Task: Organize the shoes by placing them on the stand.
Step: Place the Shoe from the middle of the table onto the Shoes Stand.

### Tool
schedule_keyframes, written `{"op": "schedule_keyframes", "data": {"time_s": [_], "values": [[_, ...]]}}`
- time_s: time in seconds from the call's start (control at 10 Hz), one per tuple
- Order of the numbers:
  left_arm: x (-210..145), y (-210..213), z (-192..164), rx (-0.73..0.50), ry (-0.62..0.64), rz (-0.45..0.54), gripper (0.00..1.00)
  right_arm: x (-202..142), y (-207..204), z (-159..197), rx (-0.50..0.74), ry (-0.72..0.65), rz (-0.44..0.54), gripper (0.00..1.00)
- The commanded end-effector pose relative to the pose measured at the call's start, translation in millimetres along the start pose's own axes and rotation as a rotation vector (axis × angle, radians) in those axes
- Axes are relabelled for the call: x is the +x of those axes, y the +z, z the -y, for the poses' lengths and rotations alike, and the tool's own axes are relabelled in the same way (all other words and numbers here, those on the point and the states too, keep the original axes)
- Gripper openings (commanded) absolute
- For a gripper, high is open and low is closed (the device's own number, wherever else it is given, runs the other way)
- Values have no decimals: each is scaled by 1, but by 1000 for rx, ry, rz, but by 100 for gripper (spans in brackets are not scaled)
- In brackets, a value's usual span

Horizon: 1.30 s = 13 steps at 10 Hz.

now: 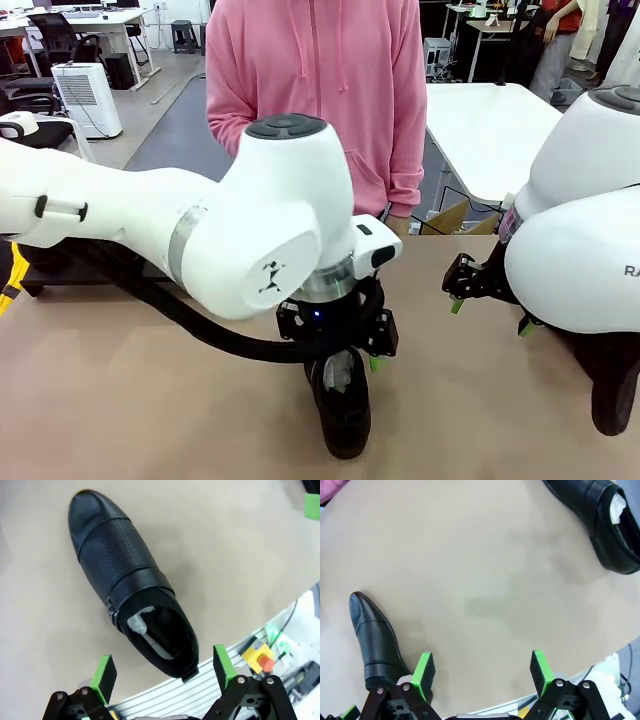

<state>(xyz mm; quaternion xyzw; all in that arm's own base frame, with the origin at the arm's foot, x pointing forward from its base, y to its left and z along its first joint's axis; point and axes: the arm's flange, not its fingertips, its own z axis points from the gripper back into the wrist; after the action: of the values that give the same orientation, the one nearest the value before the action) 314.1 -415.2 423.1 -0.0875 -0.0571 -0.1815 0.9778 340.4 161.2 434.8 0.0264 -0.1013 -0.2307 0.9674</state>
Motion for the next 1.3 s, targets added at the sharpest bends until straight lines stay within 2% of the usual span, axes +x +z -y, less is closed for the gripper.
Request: {"op": "schedule_keyframes", "data": {"time_s": [0.0, 0.1, 0.4, 0.5, 0.6, 0.7, 0.8, 1.0, 1.2], "values": [[2, -11, 8, -2, 27, 2, 100, 1, 0, 0, 7, 18, -3, 100], [0, 0, 0, 0, 0, 0, 100, 1, 0, 0, 7, 18, -3, 100], [-2, -4, 5, 7, 14, -2, 100, 1, 0, 0, 7, 18, -3, 100], [-1, -8, 11, 38, 82, 47, 100, 1, 0, 0, 7, 18, -3, 100], [3, -12, 18, 20, 159, 67, 100, 1, 0, 0, 7, 18, -3, 100], [7, -14, 23, -60, 276, 111, 100, 1, 0, 0, 7, 18, -3, 100], [10, -18, 26, -47, 338, 127, 100, 1, 0, 0, 7, 18, -3, 100], [20, -29, 31, -23, 428, 55, 100, 1, 0, 0, 7, 18, -3, 100], [26, -37, 41, -20, 459, 41, 100, 1, 0, 0, 7, 18, -3, 100]]}}
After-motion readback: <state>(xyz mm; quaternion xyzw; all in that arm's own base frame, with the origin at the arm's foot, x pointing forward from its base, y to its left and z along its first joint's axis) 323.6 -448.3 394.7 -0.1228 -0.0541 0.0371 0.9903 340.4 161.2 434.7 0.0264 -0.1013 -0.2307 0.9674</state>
